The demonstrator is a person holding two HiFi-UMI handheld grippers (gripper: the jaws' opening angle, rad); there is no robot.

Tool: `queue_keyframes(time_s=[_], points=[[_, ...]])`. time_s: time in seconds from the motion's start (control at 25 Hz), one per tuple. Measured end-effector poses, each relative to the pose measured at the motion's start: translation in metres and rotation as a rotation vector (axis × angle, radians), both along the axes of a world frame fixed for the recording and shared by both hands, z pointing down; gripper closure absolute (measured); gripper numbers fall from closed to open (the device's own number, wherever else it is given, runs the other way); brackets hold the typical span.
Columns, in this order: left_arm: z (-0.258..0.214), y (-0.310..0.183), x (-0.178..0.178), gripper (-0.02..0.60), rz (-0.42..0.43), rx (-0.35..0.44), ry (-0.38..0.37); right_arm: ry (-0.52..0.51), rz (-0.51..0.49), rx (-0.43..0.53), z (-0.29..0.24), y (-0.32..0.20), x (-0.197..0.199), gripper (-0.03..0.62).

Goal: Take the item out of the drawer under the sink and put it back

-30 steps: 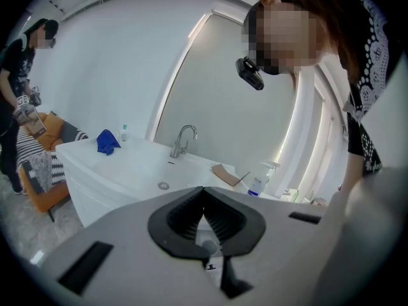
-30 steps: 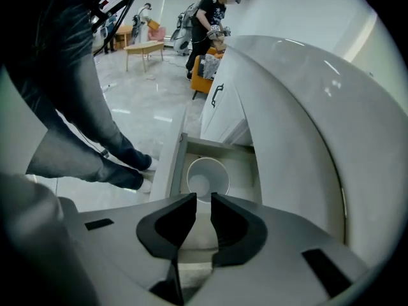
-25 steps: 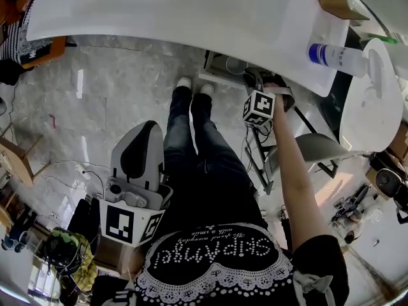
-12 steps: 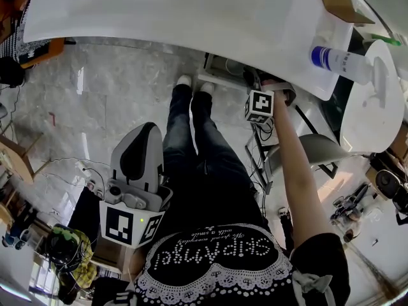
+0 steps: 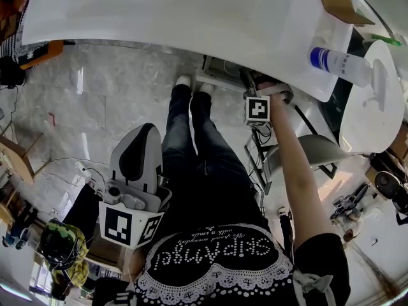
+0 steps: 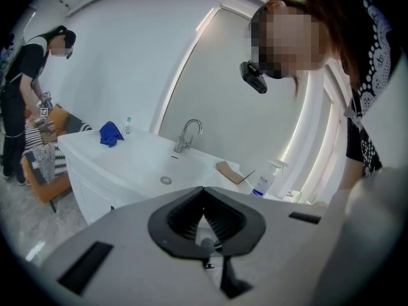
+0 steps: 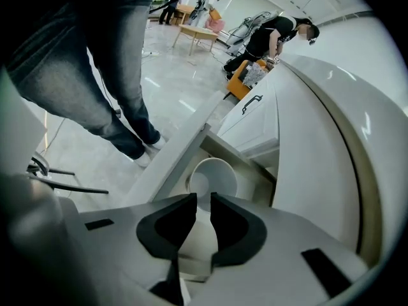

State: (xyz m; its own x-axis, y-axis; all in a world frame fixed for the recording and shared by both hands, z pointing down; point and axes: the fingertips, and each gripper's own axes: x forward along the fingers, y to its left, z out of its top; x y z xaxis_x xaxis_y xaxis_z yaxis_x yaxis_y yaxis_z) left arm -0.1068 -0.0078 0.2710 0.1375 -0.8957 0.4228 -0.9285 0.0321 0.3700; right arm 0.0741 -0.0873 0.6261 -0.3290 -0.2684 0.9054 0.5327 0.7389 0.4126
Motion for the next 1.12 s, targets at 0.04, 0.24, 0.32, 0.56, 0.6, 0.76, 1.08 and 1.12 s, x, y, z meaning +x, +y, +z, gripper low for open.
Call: queue_keyframes(time_s=[0.04, 0.24, 0.32, 0.56, 0.6, 0.76, 1.08, 1.12], points=[[0.001, 0.0, 0.0, 0.577, 0.0, -0.002, 0.0, 0.003, 0.005, -0.004, 0.001, -0.001, 0.0, 0.519], [0.001, 0.001, -0.002, 0.577, -0.012, -0.003, 0.01, 0.033, 0.019, -0.002, -0.001, -0.001, 0.01, 0.519], [0.001, 0.001, -0.002, 0.577, -0.015, -0.005, 0.012, 0.049, 0.016, 0.015, 0.0, -0.002, 0.015, 0.519], [0.002, 0.0, 0.0, 0.577, -0.013, -0.004, 0.022, 0.046, 0.002, 0.038, 0.003, -0.004, 0.011, 0.519], [0.002, 0.001, 0.0, 0.578, -0.016, -0.005, 0.024, 0.042, -0.001, 0.038, 0.004, -0.004, 0.01, 0.519], [0.004, 0.001, -0.004, 0.577, -0.029, -0.013, 0.032, 0.048, -0.005, 0.031, 0.007, -0.006, 0.006, 0.52], [0.007, -0.002, -0.007, 0.577, -0.036, -0.018, 0.062, 0.05, -0.022, 0.012, 0.01, -0.006, 0.001, 0.522], [0.007, -0.003, -0.008, 0.577, -0.034, -0.016, 0.063, 0.05, -0.02, 0.008, 0.01, -0.005, 0.0, 0.528]])
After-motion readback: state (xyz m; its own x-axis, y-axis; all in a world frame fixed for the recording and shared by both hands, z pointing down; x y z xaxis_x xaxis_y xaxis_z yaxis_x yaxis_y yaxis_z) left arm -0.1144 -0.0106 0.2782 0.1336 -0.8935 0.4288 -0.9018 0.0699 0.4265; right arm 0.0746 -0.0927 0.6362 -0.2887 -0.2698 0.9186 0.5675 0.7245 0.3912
